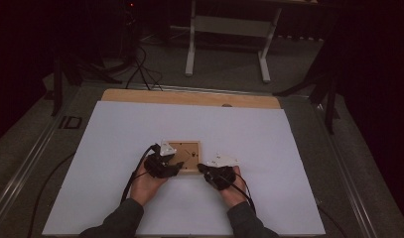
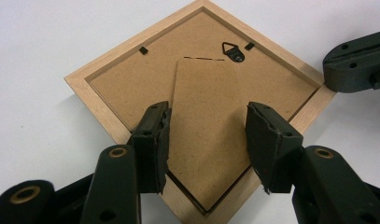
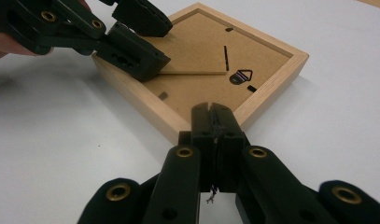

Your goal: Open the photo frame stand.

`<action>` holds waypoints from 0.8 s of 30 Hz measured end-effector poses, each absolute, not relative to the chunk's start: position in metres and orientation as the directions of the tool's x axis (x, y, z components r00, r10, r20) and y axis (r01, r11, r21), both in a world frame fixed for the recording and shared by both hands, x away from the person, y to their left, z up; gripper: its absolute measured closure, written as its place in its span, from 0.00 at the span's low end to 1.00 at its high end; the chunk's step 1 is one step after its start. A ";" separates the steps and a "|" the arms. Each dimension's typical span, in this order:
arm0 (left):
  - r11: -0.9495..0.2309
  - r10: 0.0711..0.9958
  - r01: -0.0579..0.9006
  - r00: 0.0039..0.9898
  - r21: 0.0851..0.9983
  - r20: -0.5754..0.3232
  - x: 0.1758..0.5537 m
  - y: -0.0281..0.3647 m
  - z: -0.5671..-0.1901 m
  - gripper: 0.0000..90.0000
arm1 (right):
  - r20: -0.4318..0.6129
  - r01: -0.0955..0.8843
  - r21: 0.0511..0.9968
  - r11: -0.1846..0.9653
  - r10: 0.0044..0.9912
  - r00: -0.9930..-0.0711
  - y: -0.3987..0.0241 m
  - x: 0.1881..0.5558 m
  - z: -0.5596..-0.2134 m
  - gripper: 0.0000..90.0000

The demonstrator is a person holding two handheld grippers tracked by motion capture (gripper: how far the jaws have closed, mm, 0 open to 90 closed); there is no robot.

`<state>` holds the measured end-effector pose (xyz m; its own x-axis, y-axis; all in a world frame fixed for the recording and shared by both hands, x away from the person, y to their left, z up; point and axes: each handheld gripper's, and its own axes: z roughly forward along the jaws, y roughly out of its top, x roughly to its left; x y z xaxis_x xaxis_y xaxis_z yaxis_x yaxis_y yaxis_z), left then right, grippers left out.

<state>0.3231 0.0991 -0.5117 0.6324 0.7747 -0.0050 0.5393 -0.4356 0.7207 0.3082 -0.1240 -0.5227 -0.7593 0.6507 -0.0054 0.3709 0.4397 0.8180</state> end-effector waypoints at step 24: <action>-0.356 0.783 0.532 0.618 0.768 -0.064 0.310 0.113 -0.493 0.56 | -0.002 0.370 0.820 0.436 0.650 -0.760 -0.124 0.308 -0.523 0.98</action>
<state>0.3100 0.1132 -0.4934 0.6182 0.7833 -0.0645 0.5317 -0.3564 0.7682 0.3083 -0.1245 -0.5231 -0.7598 0.6501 -0.0021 0.3704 0.4355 0.8205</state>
